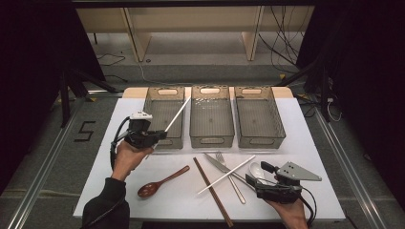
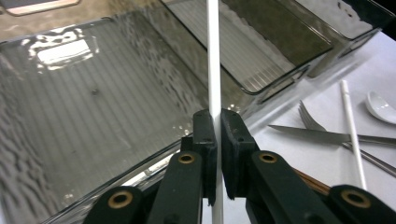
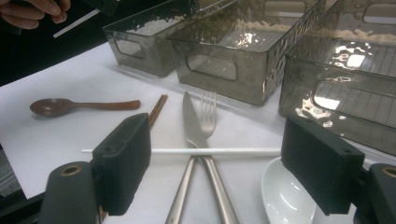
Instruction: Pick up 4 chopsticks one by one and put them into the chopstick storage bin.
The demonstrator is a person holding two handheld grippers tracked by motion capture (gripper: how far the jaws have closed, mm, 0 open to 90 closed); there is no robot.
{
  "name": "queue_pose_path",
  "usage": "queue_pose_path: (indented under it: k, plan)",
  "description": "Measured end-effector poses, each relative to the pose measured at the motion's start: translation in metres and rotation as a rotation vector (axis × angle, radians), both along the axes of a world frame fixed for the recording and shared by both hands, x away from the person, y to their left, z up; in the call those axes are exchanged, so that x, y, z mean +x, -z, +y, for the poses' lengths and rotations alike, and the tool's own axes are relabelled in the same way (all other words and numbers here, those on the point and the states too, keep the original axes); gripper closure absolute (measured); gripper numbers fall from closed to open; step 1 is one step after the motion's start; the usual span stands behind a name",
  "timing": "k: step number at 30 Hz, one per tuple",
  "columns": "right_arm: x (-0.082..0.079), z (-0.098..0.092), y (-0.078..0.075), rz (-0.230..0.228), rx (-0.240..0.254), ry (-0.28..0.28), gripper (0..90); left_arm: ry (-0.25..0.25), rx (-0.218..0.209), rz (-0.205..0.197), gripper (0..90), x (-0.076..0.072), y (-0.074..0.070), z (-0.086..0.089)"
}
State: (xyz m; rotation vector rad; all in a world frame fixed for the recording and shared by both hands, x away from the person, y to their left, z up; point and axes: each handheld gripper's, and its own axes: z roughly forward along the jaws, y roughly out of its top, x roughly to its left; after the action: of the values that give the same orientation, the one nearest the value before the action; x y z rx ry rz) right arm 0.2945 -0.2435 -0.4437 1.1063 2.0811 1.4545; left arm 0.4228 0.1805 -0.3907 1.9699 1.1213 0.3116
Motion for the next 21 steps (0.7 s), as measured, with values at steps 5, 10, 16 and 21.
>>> queue_pose_path:
  k: [5, 10, 16, 21]
  plan:
    - [0.000, 0.000, 0.000, 0.001, -0.001, -0.001, 25.0, -0.036, -0.016, -0.003, 85.3, 0.003, 0.000, 0.011]
    - [0.001, 0.000, 0.001, 0.003, 0.001, -0.001, 25.0, -0.068, -0.028, -0.002, 85.3, 0.005, 0.001, 0.021]
    - [0.000, 0.000, 0.000, 0.000, -0.001, 0.003, 25.0, -0.088, -0.039, -0.005, 85.3, 0.009, 0.003, 0.027]
    - [0.000, -0.001, 0.000, 0.000, -0.002, 0.006, 25.0, -0.092, -0.038, -0.003, 85.3, 0.013, 0.002, 0.029]
